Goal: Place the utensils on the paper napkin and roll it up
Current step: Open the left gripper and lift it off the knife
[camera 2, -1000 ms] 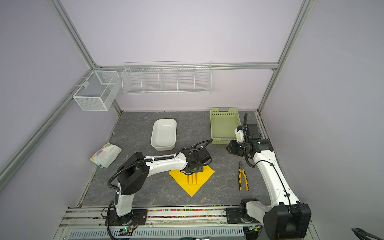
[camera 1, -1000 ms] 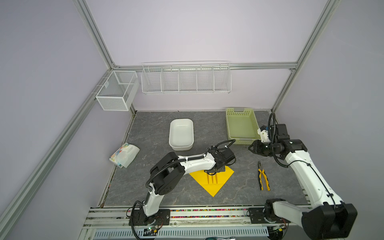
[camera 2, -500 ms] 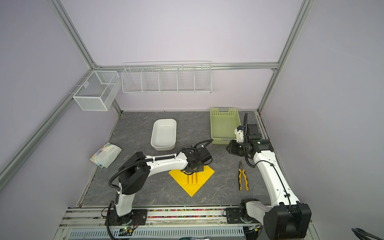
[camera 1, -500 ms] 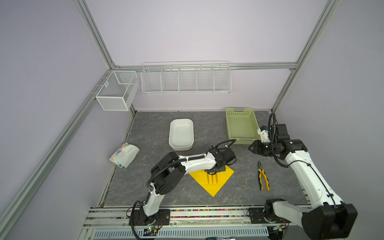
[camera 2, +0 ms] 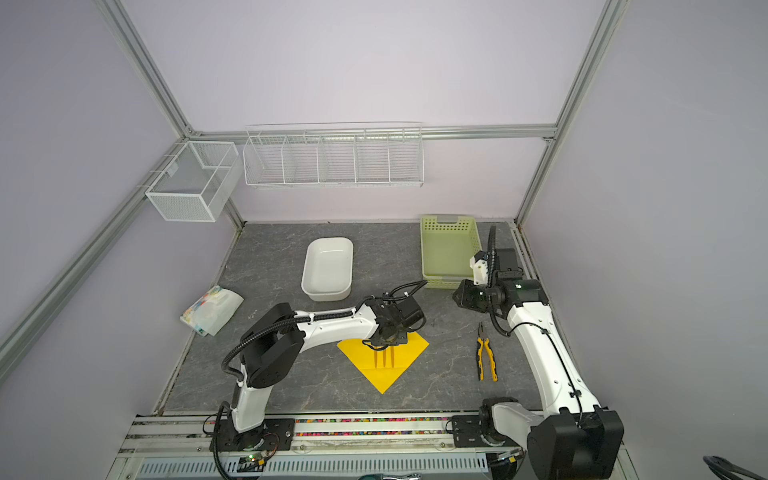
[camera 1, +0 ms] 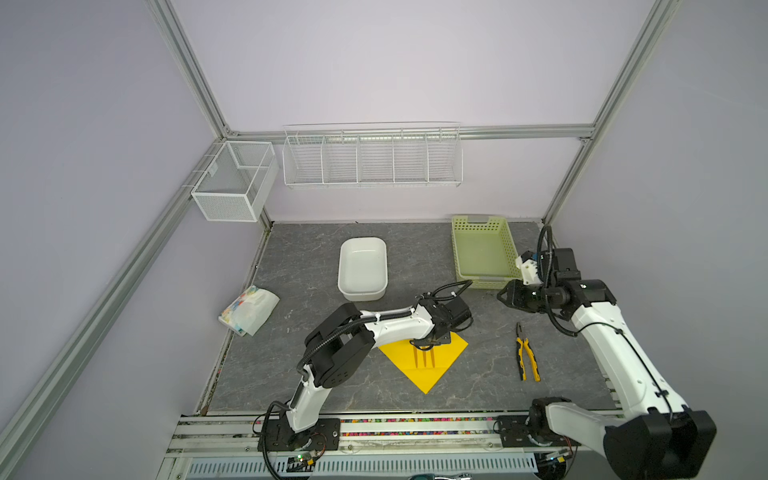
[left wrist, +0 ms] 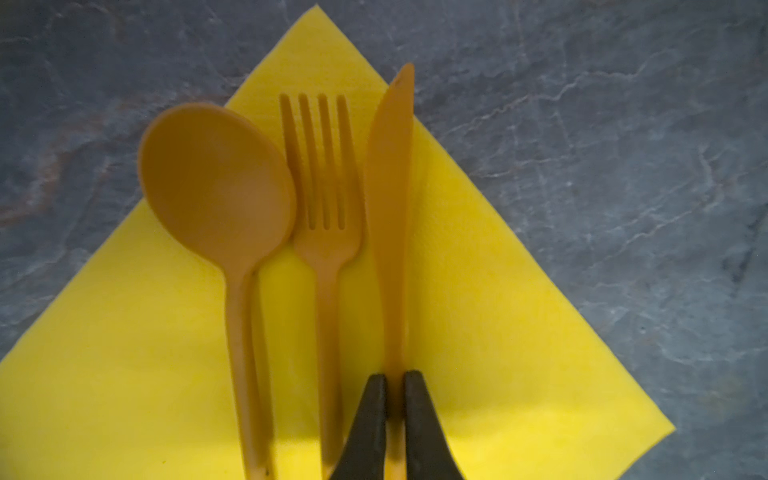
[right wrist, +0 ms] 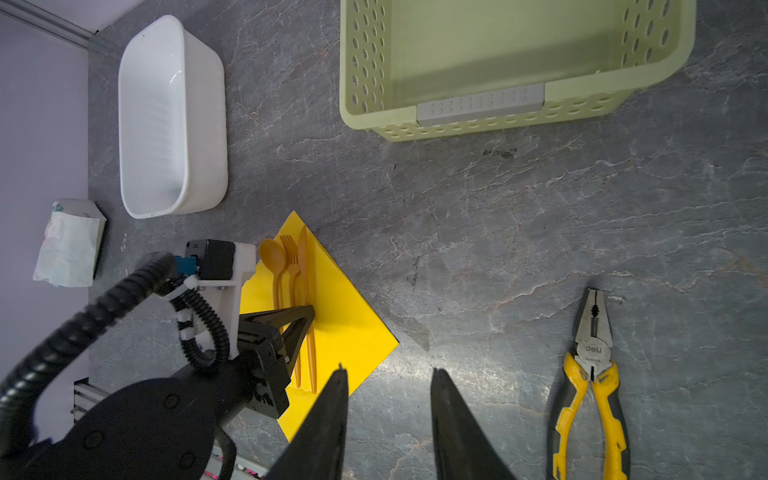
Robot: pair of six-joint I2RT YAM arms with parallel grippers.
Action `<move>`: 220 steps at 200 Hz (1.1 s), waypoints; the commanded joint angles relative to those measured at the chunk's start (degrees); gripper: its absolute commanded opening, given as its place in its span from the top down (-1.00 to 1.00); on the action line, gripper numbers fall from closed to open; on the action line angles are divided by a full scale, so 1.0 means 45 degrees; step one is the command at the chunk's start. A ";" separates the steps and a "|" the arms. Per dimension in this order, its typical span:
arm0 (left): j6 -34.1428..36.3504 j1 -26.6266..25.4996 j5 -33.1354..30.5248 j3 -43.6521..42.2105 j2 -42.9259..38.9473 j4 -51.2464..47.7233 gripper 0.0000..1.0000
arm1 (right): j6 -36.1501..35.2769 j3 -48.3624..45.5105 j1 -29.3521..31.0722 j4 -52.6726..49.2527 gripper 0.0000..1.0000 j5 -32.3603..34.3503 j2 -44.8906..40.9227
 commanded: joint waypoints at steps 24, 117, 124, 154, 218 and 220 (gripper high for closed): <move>0.0012 -0.0043 -0.0267 0.0362 0.0161 -0.0332 0.75 | -0.0332 -0.0144 -0.0052 -0.0066 0.26 0.0113 -0.0231; 0.0072 -0.0044 -0.0460 0.0306 -0.0126 -0.0446 0.69 | -0.0327 -0.0144 -0.0057 -0.0066 0.26 0.0134 -0.0237; 0.0107 -0.0044 -0.0480 0.0323 -0.0145 -0.0467 0.68 | -0.0326 -0.0144 -0.0057 -0.0066 0.26 0.0127 -0.0232; 0.0143 -0.0044 -0.0529 0.0347 -0.0308 -0.0543 0.63 | -0.0329 -0.0144 -0.0050 -0.0046 0.26 0.0068 -0.0214; 0.0399 -0.0053 -0.0702 0.0588 -0.0970 -0.0662 0.56 | -0.0377 -0.0163 -0.0045 -0.0008 0.26 0.0088 -0.0156; 0.0417 -0.0056 -0.0706 0.0596 -0.0997 -0.0677 0.56 | -0.0364 -0.0163 -0.0042 -0.0008 0.26 0.0088 -0.0154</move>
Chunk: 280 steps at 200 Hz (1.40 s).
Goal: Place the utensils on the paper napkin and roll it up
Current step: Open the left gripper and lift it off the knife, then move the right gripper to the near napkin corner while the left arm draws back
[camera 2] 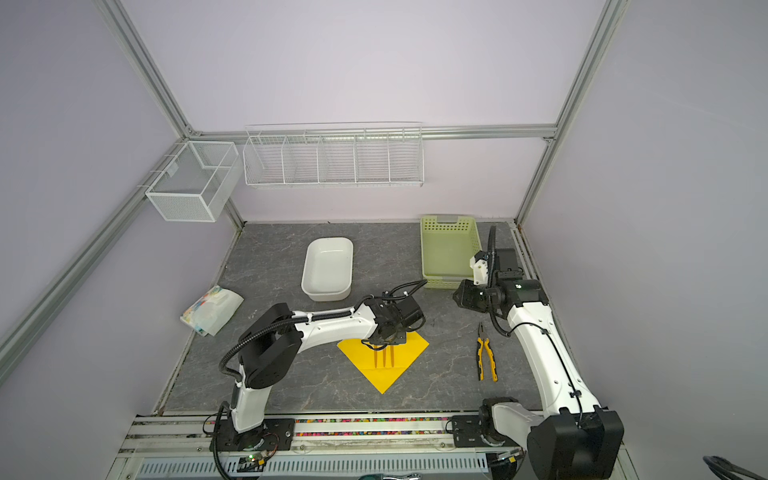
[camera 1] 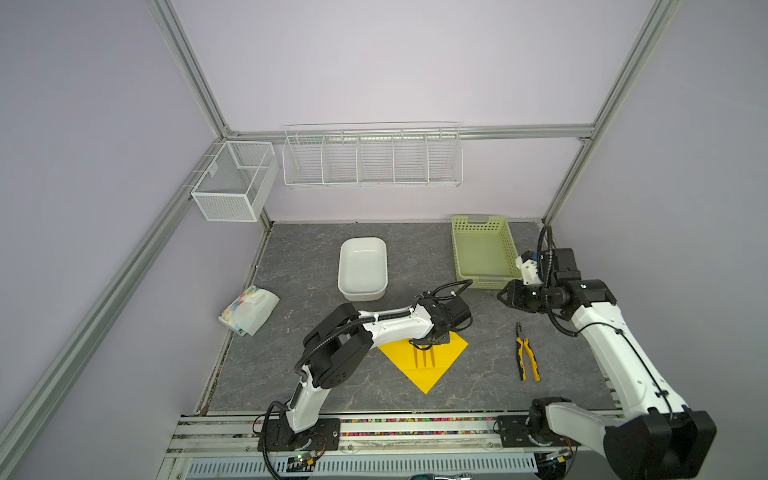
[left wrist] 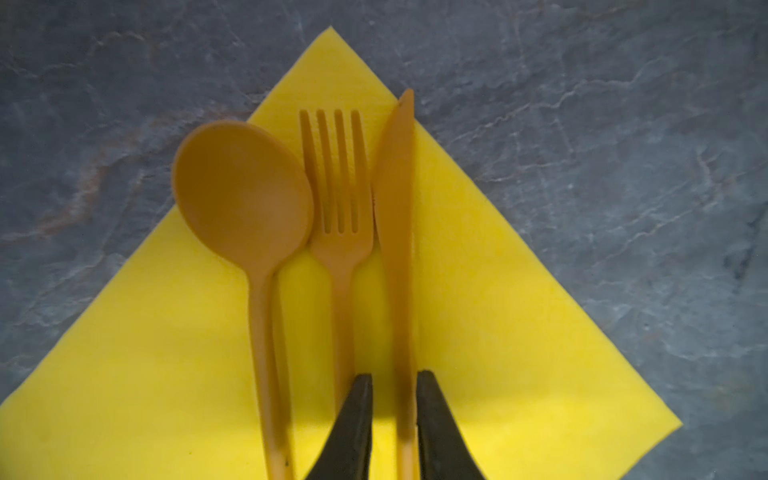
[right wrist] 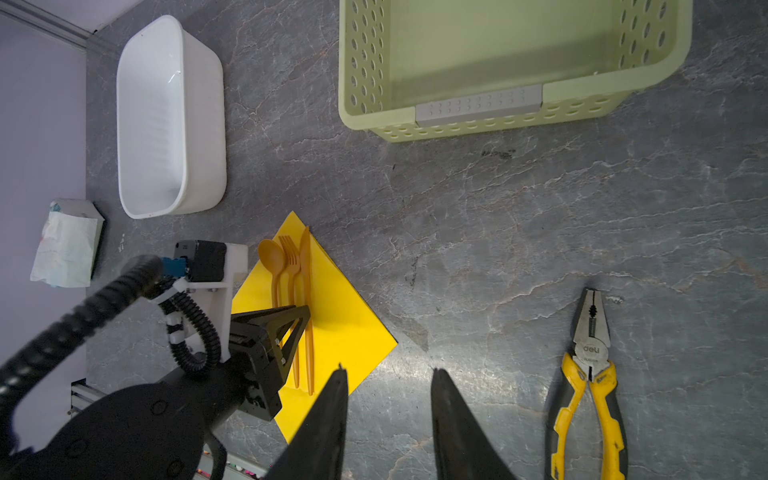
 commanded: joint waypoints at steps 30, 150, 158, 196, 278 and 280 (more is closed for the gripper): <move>0.0289 -0.0060 -0.0684 0.0650 -0.1359 -0.0515 0.55 | -0.0423 -0.0134 -0.0060 -0.0007 0.26 -0.0032 -0.0085; 0.2216 0.0558 -0.2440 -0.1219 -0.4829 -0.0216 0.52 | -0.0888 -0.0661 0.0239 0.0371 0.14 -0.1277 -0.0427; 0.2390 0.0677 -0.2382 -0.1598 -0.5172 0.0024 0.51 | -0.0944 -0.0707 0.0313 0.0457 0.13 -0.1494 -0.0437; 0.3162 0.1756 -0.1427 -0.3662 -0.6944 0.1641 0.32 | -0.0954 -0.0766 0.0992 0.0637 0.09 -0.1963 -0.0480; 0.5075 0.4193 0.0292 -0.7234 -1.0744 0.4243 0.00 | -0.2678 -0.2482 0.4103 0.2175 0.07 -0.1563 -0.1974; 0.5116 0.4277 0.0340 -0.7340 -1.0855 0.4298 -0.01 | -0.2742 -0.2545 0.4222 0.2237 0.07 -0.1493 -0.2063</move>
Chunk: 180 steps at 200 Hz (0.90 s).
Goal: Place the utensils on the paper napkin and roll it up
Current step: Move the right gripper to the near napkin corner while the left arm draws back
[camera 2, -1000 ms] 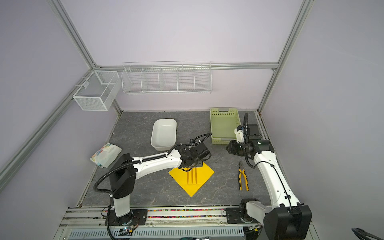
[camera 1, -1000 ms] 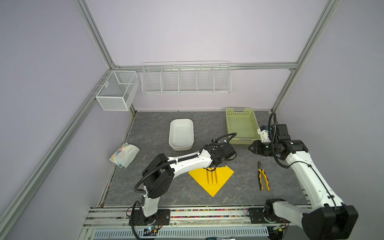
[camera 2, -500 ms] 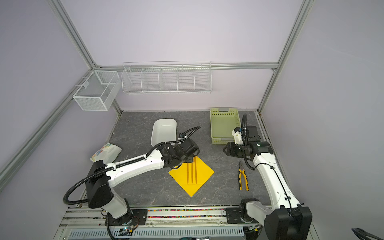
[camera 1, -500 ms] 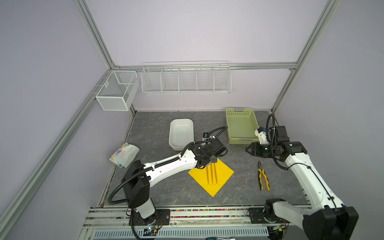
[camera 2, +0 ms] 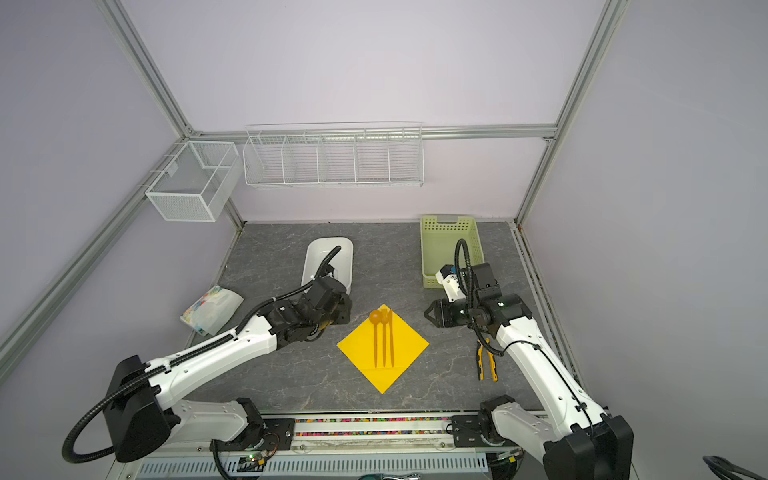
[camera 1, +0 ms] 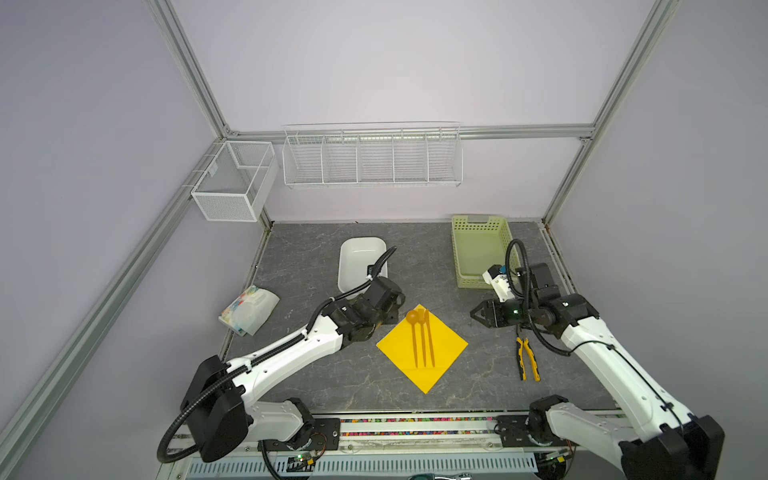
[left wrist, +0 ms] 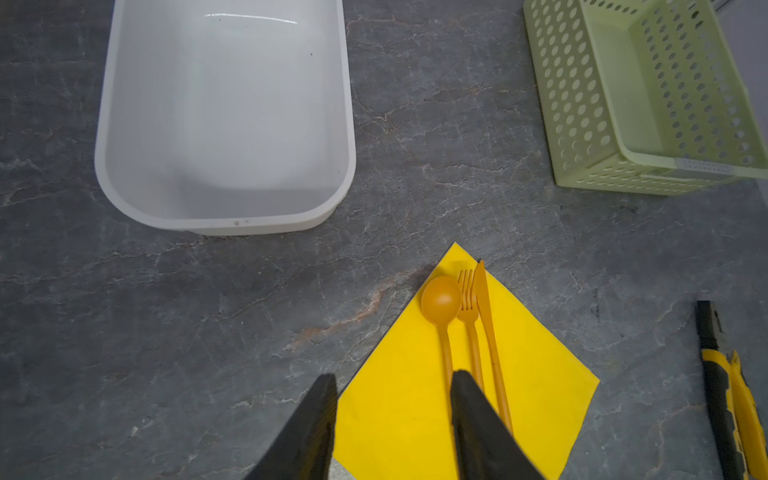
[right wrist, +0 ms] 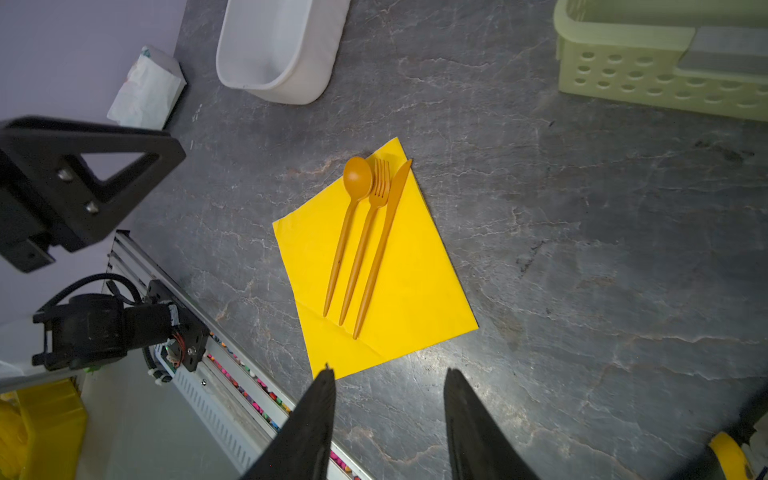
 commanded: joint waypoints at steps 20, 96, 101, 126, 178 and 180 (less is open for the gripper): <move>0.1174 0.1650 0.1414 -0.1475 -0.1887 0.1335 -0.08 | -0.2048 -0.1123 0.1984 0.1274 0.07 0.0466 -0.1339; 0.2629 0.3886 0.3511 -0.1311 -0.2851 0.0426 -0.19 | -0.6231 -0.0865 0.6027 -0.0016 -0.04 0.1699 -0.0158; 0.2693 0.4016 0.3643 -0.1260 -0.2900 0.0390 -0.19 | -0.6466 -0.0904 0.6281 -0.0047 -0.04 0.1769 -0.0044; 0.3071 0.4813 0.4492 -0.0883 -0.2971 0.0110 -0.20 | -0.7211 -0.1152 0.7180 -0.0005 -0.04 0.2097 0.0543; 0.4874 0.5484 0.5830 0.0581 -0.2533 -0.1500 -0.22 | -0.7703 -0.1531 0.8604 0.0453 -0.02 0.4310 0.1433; 0.4925 0.5483 0.5822 0.0613 -0.2530 -0.1518 -0.22 | -0.7708 -0.1560 0.8664 0.0490 -0.02 0.4385 0.1443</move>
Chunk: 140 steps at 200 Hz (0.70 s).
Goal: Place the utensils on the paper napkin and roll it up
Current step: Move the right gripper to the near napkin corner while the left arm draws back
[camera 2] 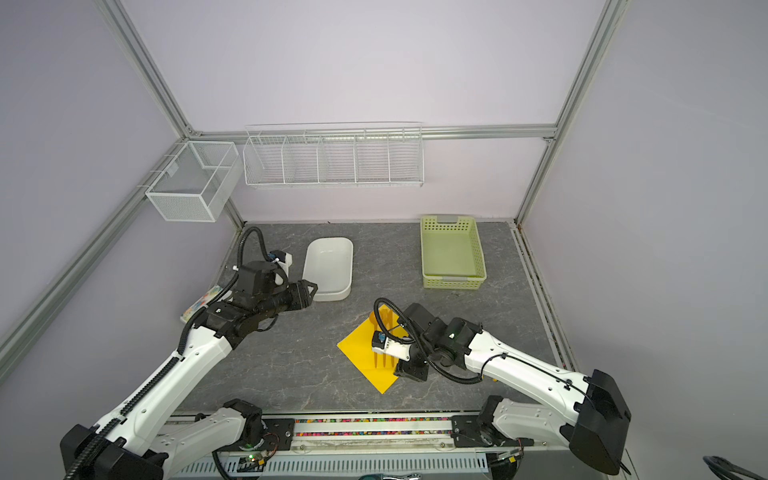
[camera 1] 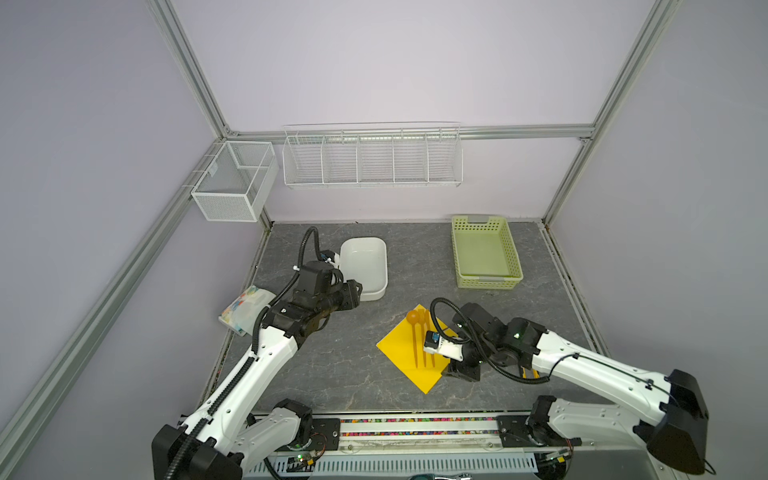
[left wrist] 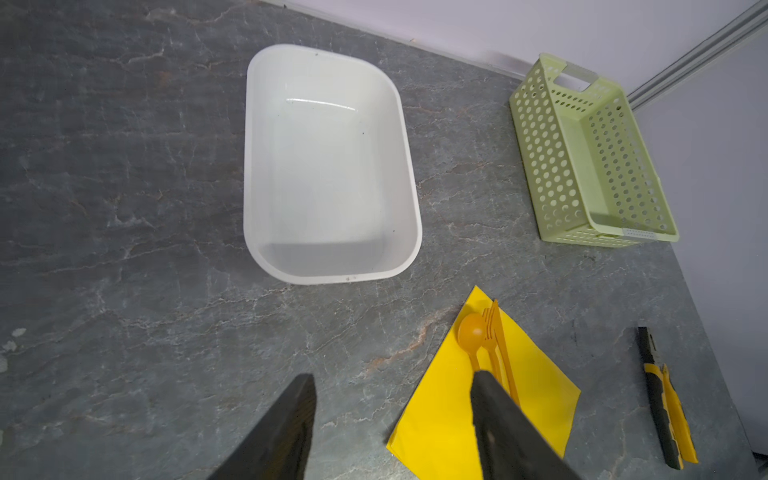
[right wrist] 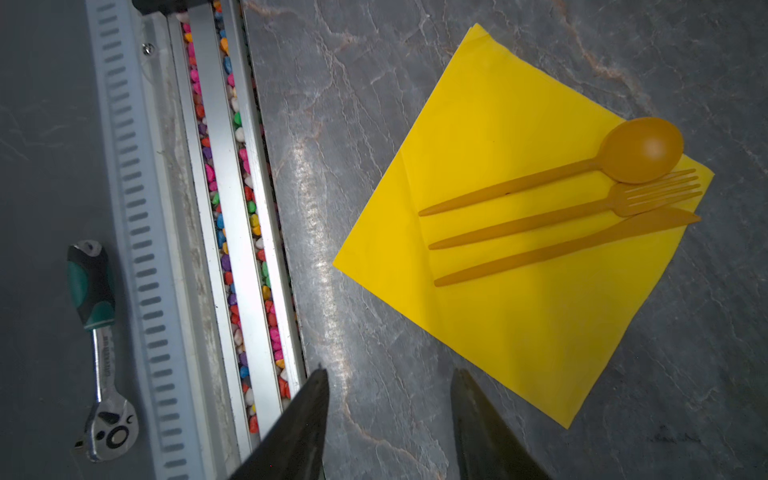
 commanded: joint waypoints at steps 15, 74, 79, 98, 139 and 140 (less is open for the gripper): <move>0.1657 0.0061 0.0774 0.0881 0.0236 -0.1153 -0.24 | -0.0897 -0.0549 0.1190 0.0448 -0.03 0.1952 0.0405; 0.2833 0.0134 -0.0295 0.1287 0.0251 -0.1706 -0.22 | -0.1013 -0.1020 0.2707 0.1976 -0.10 0.3519 0.1523; 0.2839 0.0231 -0.0301 0.1259 0.0254 -0.1737 -0.22 | -0.1038 -0.1039 0.2840 0.2176 -0.11 0.3629 0.1675; 0.2897 0.0365 -0.0271 0.1177 0.0269 -0.1844 -0.20 | -0.1116 -0.1087 0.3155 0.2724 -0.14 0.3780 0.2324; 0.2914 0.0369 -0.0675 0.1127 0.0247 -0.2014 -0.20 | -0.1259 -0.1253 0.3758 0.3428 -0.21 0.4387 0.3793; 0.2913 0.0376 -0.0675 0.1126 0.0248 -0.2016 -0.20 | -0.1258 -0.1268 0.3760 0.3461 -0.21 0.4399 0.3802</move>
